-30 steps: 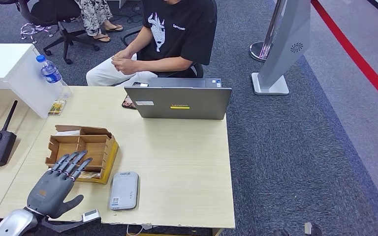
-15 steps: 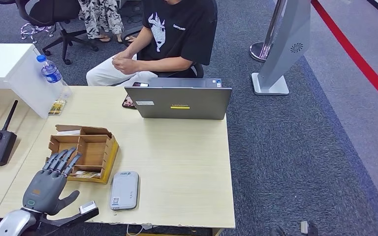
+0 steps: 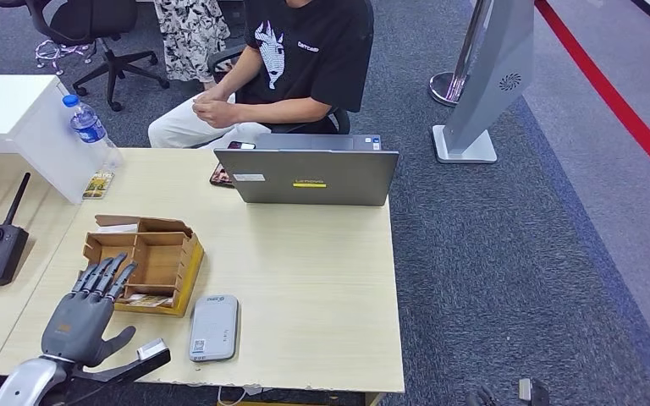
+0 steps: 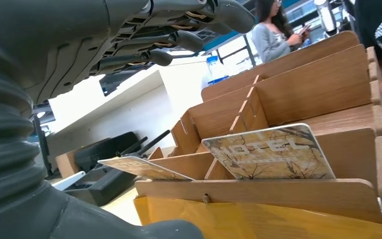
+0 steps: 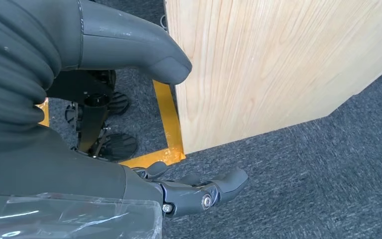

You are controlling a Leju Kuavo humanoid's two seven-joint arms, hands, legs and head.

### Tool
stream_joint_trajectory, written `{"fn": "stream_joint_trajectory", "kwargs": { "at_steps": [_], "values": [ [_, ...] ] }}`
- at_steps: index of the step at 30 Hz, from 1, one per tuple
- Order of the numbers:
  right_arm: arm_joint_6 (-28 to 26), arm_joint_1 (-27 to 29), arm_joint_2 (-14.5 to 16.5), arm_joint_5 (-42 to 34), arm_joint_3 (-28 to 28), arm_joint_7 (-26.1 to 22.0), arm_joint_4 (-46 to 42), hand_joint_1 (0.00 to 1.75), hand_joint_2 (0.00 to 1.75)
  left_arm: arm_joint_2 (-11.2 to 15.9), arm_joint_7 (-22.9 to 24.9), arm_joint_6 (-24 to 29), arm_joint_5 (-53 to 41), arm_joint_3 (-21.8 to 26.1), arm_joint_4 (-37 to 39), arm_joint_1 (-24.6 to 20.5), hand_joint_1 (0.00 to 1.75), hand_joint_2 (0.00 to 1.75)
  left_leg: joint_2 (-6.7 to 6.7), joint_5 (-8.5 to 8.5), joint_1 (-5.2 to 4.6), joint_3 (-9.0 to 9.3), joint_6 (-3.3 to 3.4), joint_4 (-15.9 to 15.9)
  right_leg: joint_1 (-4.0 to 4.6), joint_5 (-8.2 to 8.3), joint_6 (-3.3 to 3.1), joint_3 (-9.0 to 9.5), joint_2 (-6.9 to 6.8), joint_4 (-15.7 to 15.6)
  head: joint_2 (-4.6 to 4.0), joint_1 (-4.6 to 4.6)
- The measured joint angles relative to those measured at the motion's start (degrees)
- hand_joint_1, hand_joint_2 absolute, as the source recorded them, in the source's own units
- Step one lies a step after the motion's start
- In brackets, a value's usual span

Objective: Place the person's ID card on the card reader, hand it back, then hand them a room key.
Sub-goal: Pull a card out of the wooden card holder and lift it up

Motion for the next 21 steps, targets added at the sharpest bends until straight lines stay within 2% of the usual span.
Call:
{"fn": "stream_joint_trajectory", "kwargs": {
  "at_steps": [4, 6, 7, 9, 11, 13, 21],
  "values": [
    [0.09, 0.08, 0.25, 0.00, 0.00, 0.05, -0.33, 0.00, 1.75, -0.78, -0.43, 0.45, -0.26, 0.32, 1.09, -0.65, 0.10, 1.75, 0.00, 0.00, 0.00, 0.00, 0.00, 0.00, 0.00, 0.00, 0.00, 0.00, 0.00, 0.00, 0.00, 0.01],
    [0.14, 0.16, 0.35, 0.01, 0.00, 0.13, -0.52, 0.00, 1.75, -1.20, -0.67, 0.68, -0.26, 0.43, 1.55, -0.97, 0.21, 1.75, 0.00, 0.00, 0.00, 0.00, 0.00, 0.00, 0.00, 0.00, 0.00, 0.00, 0.00, 0.00, 0.00, 0.01],
    [0.17, 0.20, 0.41, 0.02, 0.01, 0.19, -0.62, 0.00, 1.75, -1.40, -0.77, 0.76, -0.26, 0.46, 1.76, -1.14, 0.33, 1.75, 0.00, 0.00, 0.00, 0.00, 0.00, 0.00, 0.00, 0.00, 0.00, 0.00, 0.00, 0.00, 0.00, 0.01],
    [0.22, 0.23, 0.52, 0.03, 0.02, 0.29, -0.80, 0.00, 1.75, -1.83, -0.90, 0.84, -0.26, 0.54, 2.16, -1.48, 0.62, 1.75, 0.00, 0.00, 0.00, 0.00, 0.00, 0.00, 0.00, 0.00, 0.00, 0.00, 0.00, 0.00, 0.00, 0.01],
    [0.23, 0.26, 0.63, 0.05, 0.03, 0.38, -0.92, 0.00, 1.75, -2.20, -0.97, 0.85, -0.26, 0.58, 2.52, -1.81, 1.16, 1.75, 0.00, 0.00, 0.00, 0.00, 0.00, 0.00, 0.00, 0.00, 0.00, 0.00, 0.00, 0.00, 0.00, 0.00],
    [0.23, 0.26, 0.73, 0.07, 0.05, 0.44, -1.05, 0.00, 1.75, -2.55, -1.05, 0.84, -0.29, 0.60, 2.88, -2.18, 1.56, 1.75, 0.00, 0.00, 0.00, 0.00, 0.00, 0.00, 0.00, 0.00, 0.00, 0.00, 0.00, 0.00, 0.00, 0.00],
    [0.23, 0.26, 0.90, 0.09, 0.28, 0.51, -1.23, 0.00, 1.75, -3.91, -1.43, 0.82, -0.57, 0.61, 4.26, -3.40, 1.60, 1.75, 0.00, 0.00, 0.00, 0.00, 0.00, 0.00, 0.00, 0.00, 0.00, 0.00, 0.00, 0.00, 0.00, 0.00]
  ]
}}
